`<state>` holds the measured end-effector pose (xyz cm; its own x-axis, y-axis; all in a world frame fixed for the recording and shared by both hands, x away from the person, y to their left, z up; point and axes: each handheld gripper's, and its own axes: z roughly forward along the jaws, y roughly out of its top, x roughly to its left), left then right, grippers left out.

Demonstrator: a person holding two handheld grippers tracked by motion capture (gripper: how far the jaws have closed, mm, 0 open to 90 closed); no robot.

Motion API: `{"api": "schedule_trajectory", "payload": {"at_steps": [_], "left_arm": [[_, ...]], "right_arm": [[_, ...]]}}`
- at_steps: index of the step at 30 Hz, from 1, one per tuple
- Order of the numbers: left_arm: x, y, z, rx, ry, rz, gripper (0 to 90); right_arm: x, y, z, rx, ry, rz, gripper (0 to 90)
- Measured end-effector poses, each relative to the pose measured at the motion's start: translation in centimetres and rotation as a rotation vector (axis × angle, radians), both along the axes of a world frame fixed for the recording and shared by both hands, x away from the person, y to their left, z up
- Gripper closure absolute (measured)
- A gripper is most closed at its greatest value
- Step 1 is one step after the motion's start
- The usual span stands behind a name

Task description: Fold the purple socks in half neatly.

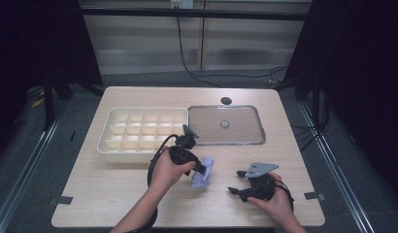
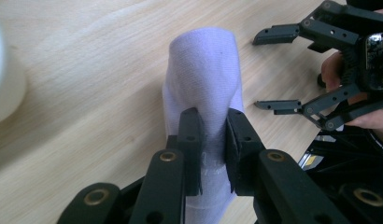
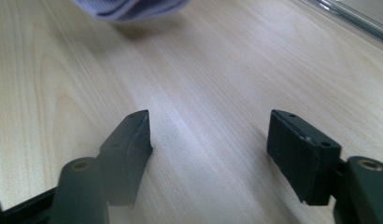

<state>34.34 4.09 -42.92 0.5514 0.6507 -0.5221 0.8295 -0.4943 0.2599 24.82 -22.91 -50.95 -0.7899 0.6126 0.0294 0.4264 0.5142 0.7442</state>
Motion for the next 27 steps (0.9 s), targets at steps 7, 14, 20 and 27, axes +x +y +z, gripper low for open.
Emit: {"api": "schedule_trajectory", "payload": {"at_steps": [7,14,20,27], "left_arm": [[0.3,0.6,1.3,0.030,-0.015,0.008,77.9],[0.6,0.8,2.2,0.040,-0.022,0.010,77.7],[0.9,1.1,2.9,0.058,-0.030,0.010,77.7],[1.3,1.3,3.8,0.067,-0.041,0.013,77.7]], "right_arm": [[0.2,0.1,-0.1,-0.013,0.014,-0.017,17.3],[0.3,0.1,-0.1,-0.019,0.020,-0.030,15.3],[0.2,0.2,-0.1,-0.023,0.020,-0.028,13.6],[0.2,0.2,-0.1,-0.024,0.022,-0.030,13.6]]}}
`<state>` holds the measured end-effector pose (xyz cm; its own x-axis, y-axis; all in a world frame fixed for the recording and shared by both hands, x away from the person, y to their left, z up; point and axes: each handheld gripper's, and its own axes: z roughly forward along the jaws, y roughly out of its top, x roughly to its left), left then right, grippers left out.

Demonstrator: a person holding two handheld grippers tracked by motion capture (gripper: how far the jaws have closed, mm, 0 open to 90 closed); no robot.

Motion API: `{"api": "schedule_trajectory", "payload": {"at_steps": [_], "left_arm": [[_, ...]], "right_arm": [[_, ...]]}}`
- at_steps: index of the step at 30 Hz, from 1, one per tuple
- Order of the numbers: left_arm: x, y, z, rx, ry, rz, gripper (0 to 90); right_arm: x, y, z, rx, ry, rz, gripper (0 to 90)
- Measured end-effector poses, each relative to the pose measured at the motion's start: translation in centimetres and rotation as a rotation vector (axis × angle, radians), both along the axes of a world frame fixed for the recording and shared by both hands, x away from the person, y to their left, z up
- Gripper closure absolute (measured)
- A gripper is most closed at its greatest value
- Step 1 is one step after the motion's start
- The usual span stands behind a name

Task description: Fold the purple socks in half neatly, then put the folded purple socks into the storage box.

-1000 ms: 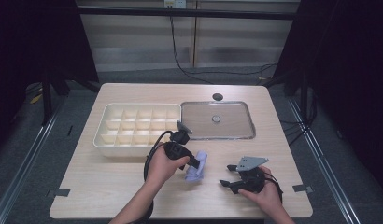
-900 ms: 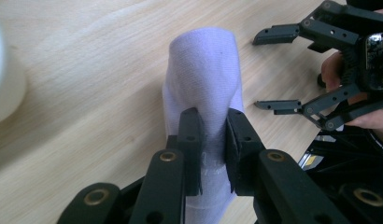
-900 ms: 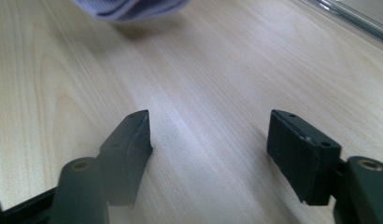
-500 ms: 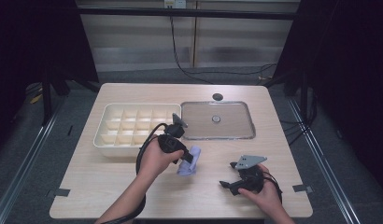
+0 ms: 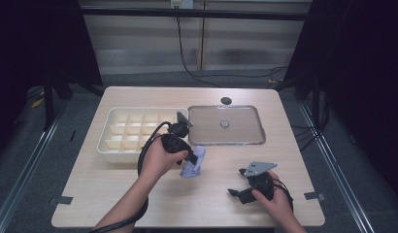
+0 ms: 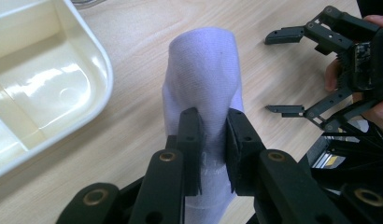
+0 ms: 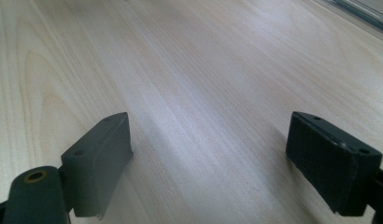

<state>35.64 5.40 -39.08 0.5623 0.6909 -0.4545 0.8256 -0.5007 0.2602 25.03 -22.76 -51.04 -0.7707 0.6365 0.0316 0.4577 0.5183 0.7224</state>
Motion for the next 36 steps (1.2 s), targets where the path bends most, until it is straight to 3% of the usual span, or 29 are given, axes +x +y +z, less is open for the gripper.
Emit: {"api": "schedule_trajectory", "payload": {"at_steps": [17,36], "left_arm": [[0.9,0.7,1.9,-0.001,-0.014,0.019,77.7],[1.8,0.9,2.9,-0.008,-0.021,0.035,77.7]], "right_arm": [[0.0,0.0,0.0,0.002,-0.003,-0.001,13.5],[0.0,0.0,0.0,0.002,-0.005,-0.001,13.6]]}}
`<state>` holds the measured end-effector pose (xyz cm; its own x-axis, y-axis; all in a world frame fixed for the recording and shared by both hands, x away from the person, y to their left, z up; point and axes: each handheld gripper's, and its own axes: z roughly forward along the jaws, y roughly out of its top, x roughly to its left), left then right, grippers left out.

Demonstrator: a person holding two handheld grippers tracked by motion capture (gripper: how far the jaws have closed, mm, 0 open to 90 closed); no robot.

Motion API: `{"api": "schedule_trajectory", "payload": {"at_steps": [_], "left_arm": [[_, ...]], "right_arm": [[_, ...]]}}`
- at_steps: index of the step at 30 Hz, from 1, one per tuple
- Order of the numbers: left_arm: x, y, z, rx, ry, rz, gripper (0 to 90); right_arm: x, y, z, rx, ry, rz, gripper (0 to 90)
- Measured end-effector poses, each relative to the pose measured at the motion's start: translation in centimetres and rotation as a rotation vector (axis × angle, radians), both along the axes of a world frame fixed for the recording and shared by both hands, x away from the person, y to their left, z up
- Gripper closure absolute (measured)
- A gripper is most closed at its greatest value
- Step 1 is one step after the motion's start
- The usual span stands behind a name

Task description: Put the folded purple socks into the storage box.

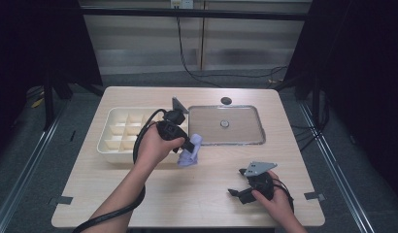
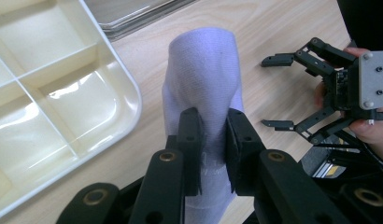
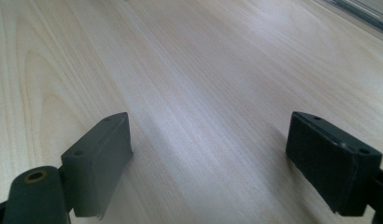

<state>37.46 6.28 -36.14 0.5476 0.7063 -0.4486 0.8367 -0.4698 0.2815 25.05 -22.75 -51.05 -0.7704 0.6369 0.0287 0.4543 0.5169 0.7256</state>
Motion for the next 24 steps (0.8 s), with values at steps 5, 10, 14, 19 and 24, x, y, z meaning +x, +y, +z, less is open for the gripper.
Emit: {"api": "schedule_trajectory", "payload": {"at_steps": [5,10,14,19,24], "left_arm": [[0.4,0.3,0.2,-0.001,-0.001,0.008,77.7],[0.7,0.6,0.6,-0.004,-0.006,0.020,77.7],[0.9,0.6,1.1,-0.012,-0.014,0.032,77.7],[1.3,0.7,1.6,-0.011,-0.020,0.041,77.6],[1.6,0.9,2.0,-0.011,-0.028,0.056,77.6]], "right_arm": [[0.0,0.0,0.0,0.001,0.001,0.001,13.6],[0.0,0.0,0.0,0.001,0.000,0.001,13.6],[0.0,0.0,0.0,0.000,0.000,0.001,13.6],[0.0,0.0,0.0,0.000,0.000,0.001,13.6],[0.0,0.0,0.0,0.002,0.000,0.002,13.6]]}}
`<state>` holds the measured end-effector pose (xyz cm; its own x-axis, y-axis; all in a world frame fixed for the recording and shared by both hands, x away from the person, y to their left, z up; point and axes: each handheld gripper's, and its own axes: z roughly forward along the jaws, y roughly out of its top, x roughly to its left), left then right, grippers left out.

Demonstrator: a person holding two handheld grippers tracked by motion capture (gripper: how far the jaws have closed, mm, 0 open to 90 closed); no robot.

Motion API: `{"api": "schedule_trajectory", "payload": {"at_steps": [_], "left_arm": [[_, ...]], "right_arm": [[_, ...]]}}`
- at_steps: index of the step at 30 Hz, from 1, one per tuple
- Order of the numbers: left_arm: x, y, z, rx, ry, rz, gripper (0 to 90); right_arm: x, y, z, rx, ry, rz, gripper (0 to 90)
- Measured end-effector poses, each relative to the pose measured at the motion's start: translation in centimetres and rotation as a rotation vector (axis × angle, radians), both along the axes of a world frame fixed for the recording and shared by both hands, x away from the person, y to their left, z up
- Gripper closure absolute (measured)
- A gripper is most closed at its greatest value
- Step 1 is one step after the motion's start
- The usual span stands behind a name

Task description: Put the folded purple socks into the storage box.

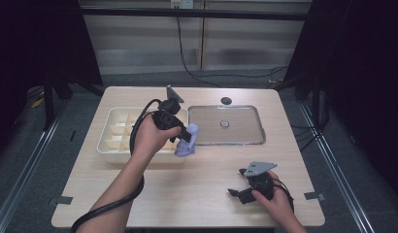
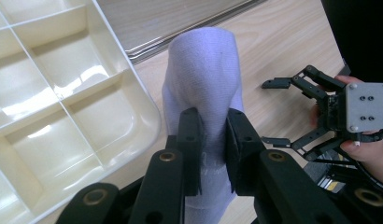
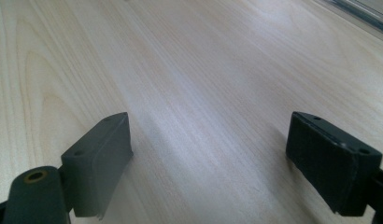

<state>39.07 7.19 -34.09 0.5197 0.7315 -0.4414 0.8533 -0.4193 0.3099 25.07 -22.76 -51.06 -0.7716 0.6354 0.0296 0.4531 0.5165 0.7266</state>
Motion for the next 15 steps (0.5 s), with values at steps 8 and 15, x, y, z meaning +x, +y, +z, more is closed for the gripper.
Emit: {"api": "schedule_trajectory", "payload": {"at_steps": [8,15], "left_arm": [[0.7,0.6,0.6,0.000,-0.012,0.032,77.6],[1.3,1.2,0.5,-0.003,-0.004,0.058,77.5]], "right_arm": [[0.0,0.0,0.0,-0.002,0.001,-0.001,13.6],[0.0,0.0,0.0,-0.002,0.001,-0.001,13.6]]}}
